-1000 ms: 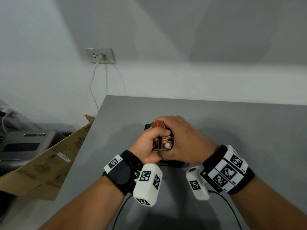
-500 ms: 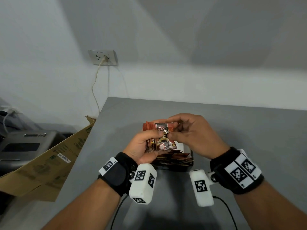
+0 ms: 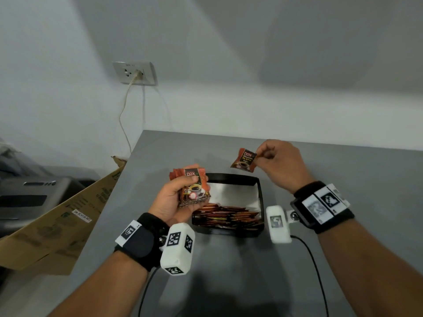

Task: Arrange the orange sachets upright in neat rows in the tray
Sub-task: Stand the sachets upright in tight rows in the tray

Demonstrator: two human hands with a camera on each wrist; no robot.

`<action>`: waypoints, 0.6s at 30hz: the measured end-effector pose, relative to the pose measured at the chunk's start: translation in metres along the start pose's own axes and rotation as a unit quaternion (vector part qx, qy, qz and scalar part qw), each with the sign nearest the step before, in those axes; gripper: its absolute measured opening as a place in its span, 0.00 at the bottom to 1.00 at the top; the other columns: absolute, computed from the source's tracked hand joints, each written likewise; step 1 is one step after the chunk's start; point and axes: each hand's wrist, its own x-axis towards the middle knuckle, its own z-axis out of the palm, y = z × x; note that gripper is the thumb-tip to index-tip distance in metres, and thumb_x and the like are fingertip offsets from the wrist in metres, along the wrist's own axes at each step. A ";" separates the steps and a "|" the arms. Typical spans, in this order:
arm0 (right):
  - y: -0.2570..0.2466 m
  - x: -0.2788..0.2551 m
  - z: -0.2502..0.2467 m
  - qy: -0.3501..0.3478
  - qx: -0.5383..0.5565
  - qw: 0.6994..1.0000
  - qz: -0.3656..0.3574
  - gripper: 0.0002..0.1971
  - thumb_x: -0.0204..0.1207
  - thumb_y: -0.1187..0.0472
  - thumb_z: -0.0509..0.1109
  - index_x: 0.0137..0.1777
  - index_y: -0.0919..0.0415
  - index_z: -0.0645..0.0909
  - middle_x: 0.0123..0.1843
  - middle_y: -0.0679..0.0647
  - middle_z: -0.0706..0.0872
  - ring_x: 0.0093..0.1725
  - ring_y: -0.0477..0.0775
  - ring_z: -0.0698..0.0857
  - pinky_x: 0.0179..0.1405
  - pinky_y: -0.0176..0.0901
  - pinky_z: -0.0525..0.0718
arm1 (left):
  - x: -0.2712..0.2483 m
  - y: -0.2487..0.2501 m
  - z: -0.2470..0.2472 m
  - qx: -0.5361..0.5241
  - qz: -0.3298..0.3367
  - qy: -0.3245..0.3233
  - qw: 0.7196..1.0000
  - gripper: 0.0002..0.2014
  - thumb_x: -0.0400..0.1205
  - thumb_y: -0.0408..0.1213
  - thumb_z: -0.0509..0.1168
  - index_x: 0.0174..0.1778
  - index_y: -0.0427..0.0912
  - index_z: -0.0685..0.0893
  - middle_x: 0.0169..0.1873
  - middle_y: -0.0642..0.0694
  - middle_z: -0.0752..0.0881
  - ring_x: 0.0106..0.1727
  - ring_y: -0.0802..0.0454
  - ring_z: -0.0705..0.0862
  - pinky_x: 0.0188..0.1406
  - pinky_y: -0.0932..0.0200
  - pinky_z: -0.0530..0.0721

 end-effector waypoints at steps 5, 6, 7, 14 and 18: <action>0.036 0.017 0.027 -0.043 -0.101 0.994 0.026 0.05 0.76 0.62 0.71 0.42 0.53 0.88 0.43 0.47 0.90 0.39 0.38 0.83 0.32 0.23 0.73 | 0.007 -0.001 -0.013 0.028 -0.001 0.033 0.999 0.22 0.70 0.35 0.70 0.61 0.38 0.84 0.45 0.39 0.89 0.41 0.45 0.89 0.39 0.51 0.88; 0.042 0.018 0.032 -0.048 -0.108 0.992 0.034 0.05 0.76 0.62 0.71 0.43 0.55 0.89 0.44 0.48 0.90 0.39 0.38 0.83 0.31 0.24 0.73 | 0.008 -0.001 -0.015 0.034 -0.004 0.033 0.999 0.20 0.70 0.35 0.69 0.59 0.38 0.85 0.45 0.39 0.88 0.41 0.45 0.89 0.39 0.52 0.89; 0.048 0.019 0.037 -0.053 -0.114 0.991 0.042 0.05 0.76 0.61 0.72 0.44 0.55 0.90 0.45 0.49 0.90 0.40 0.39 0.83 0.31 0.25 0.74 | 0.010 -0.002 -0.017 0.037 -0.006 0.033 0.999 0.20 0.69 0.35 0.69 0.58 0.38 0.85 0.44 0.39 0.88 0.40 0.45 0.89 0.38 0.52 0.89; 0.067 0.021 0.044 -0.064 -0.137 0.987 0.057 0.05 0.79 0.61 0.72 0.46 0.57 0.91 0.46 0.51 0.88 0.38 0.39 0.80 0.29 0.26 0.70 | 0.013 -0.007 -0.026 0.053 -0.008 0.036 0.998 0.15 0.70 0.32 0.70 0.54 0.40 0.88 0.43 0.39 0.89 0.39 0.45 0.89 0.35 0.53 0.89; 0.072 0.023 0.045 -0.072 -0.147 0.985 0.059 0.05 0.79 0.61 0.72 0.44 0.56 0.90 0.46 0.52 0.88 0.37 0.40 0.80 0.29 0.27 0.70 | 0.014 -0.009 -0.025 0.062 -0.010 0.032 0.998 0.13 0.69 0.34 0.70 0.48 0.44 0.93 0.43 0.39 0.89 0.39 0.45 0.88 0.37 0.52 0.88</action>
